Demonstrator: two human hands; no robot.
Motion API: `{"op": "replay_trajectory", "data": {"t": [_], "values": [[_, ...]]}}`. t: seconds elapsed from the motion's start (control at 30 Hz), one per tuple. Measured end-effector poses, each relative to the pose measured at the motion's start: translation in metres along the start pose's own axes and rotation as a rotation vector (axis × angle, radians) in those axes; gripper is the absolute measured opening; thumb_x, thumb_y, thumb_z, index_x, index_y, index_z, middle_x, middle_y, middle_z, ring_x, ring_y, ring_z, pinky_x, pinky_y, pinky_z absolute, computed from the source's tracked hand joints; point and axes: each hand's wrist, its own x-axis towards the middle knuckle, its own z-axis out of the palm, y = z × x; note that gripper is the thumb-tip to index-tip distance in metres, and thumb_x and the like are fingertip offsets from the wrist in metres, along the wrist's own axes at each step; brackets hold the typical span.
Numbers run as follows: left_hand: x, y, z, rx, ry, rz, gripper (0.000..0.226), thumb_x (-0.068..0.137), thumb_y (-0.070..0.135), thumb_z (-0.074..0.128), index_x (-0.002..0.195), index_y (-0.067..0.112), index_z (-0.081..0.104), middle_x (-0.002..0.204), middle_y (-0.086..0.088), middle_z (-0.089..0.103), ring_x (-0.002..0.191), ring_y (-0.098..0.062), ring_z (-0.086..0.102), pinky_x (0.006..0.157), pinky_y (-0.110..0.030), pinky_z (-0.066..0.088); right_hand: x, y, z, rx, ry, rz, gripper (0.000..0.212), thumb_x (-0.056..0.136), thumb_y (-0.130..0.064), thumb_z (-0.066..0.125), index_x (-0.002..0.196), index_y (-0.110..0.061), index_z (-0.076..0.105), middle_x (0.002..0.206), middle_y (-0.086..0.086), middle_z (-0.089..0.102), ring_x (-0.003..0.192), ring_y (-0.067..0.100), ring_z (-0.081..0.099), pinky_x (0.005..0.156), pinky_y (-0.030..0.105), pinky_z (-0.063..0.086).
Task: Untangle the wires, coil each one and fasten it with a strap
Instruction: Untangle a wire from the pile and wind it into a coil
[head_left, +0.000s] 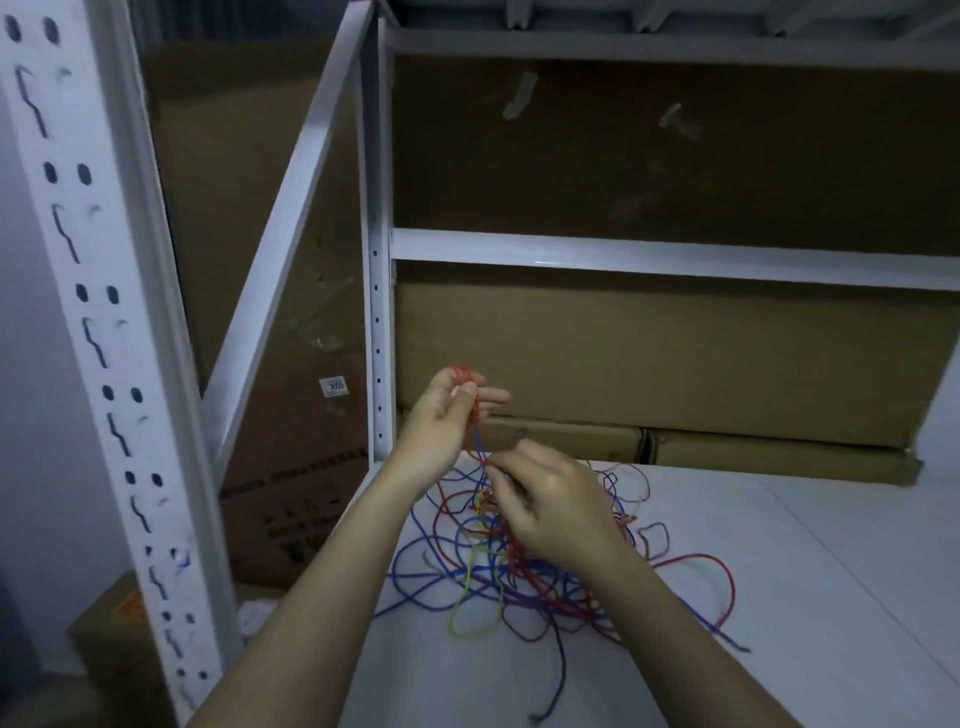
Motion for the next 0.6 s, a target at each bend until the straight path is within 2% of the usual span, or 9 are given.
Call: {"op": "replay_trajectory", "data": {"t": [0.07, 0.17, 0.27, 0.33, 0.43, 0.5, 0.6], "values": [[-0.009, -0.012, 0.001, 0.134, -0.063, -0.024, 0.019, 0.104, 0.009, 0.032, 0.098, 0.013, 0.049, 0.089, -0.002, 0.068, 0.084, -0.009, 0.065, 0.081, -0.019, 0.05, -0.008, 0.0, 0.0, -0.02, 0.071, -0.01, 0.011, 0.087, -0.021, 0.063, 0.084, -0.014, 0.071, 0.068, 0.0, 0.056, 0.063, 0.019, 0.057, 0.054, 0.025, 0.036], [-0.022, -0.024, 0.001, 0.242, -0.152, -0.097, 0.022, 0.103, 0.011, 0.036, 0.093, 0.015, 0.055, 0.071, 0.003, 0.062, 0.065, -0.004, 0.059, 0.068, -0.016, 0.046, -0.013, 0.009, -0.001, -0.032, 0.159, 0.017, 0.013, 0.083, -0.025, 0.069, 0.082, -0.013, 0.073, 0.066, 0.002, 0.056, 0.057, 0.019, 0.056, 0.05, 0.026, 0.039], [-0.032, -0.028, 0.001, 0.191, -0.255, -0.168, 0.03, 0.104, 0.014, 0.034, 0.084, 0.013, 0.056, 0.056, 0.006, 0.049, 0.053, -0.01, 0.044, 0.063, -0.026, 0.038, -0.013, 0.02, -0.001, 0.125, 0.156, 0.13, 0.019, 0.084, -0.031, 0.067, 0.08, -0.012, 0.072, 0.07, 0.0, 0.056, 0.06, 0.013, 0.053, 0.053, 0.031, 0.042], [-0.036, -0.03, 0.005, 0.153, -0.291, -0.179, 0.037, 0.105, 0.015, 0.032, 0.075, 0.015, 0.053, 0.053, 0.006, 0.041, 0.052, -0.009, 0.034, 0.062, -0.027, 0.031, -0.012, 0.028, 0.004, 0.247, 0.16, 0.184, 0.014, 0.086, -0.025, 0.066, 0.081, -0.012, 0.071, 0.074, -0.007, 0.053, 0.066, 0.002, 0.048, 0.06, 0.023, 0.04], [-0.04, -0.035, 0.014, 0.033, -0.294, -0.253, 0.037, 0.105, 0.013, 0.027, 0.082, 0.009, 0.055, 0.051, 0.005, 0.034, 0.048, -0.006, 0.026, 0.051, -0.021, 0.024, -0.01, 0.04, 0.013, 0.358, 0.129, 0.236, 0.007, 0.089, -0.01, 0.063, 0.084, -0.011, 0.069, 0.081, -0.017, 0.047, 0.077, -0.006, 0.049, 0.071, 0.008, 0.035], [-0.043, -0.042, 0.02, -0.027, -0.305, -0.286, 0.038, 0.105, 0.014, 0.026, 0.078, 0.009, 0.052, 0.049, 0.008, 0.033, 0.045, -0.005, 0.023, 0.048, -0.021, 0.02, -0.01, 0.047, 0.018, 0.428, 0.08, 0.29, 0.01, 0.09, -0.009, 0.061, 0.084, -0.014, 0.067, 0.084, -0.014, 0.05, 0.08, -0.004, 0.051, 0.073, 0.008, 0.036], [-0.043, -0.055, 0.023, -0.136, -0.315, -0.278, 0.05, 0.104, 0.016, 0.027, 0.062, 0.021, 0.052, 0.052, 0.002, 0.028, 0.048, -0.009, 0.02, 0.051, -0.028, 0.014, -0.01, 0.058, 0.027, 0.547, -0.013, 0.427, 0.012, 0.089, -0.014, 0.065, 0.08, -0.022, 0.065, 0.081, -0.002, 0.058, 0.073, 0.002, 0.053, 0.067, 0.016, 0.04]]}}
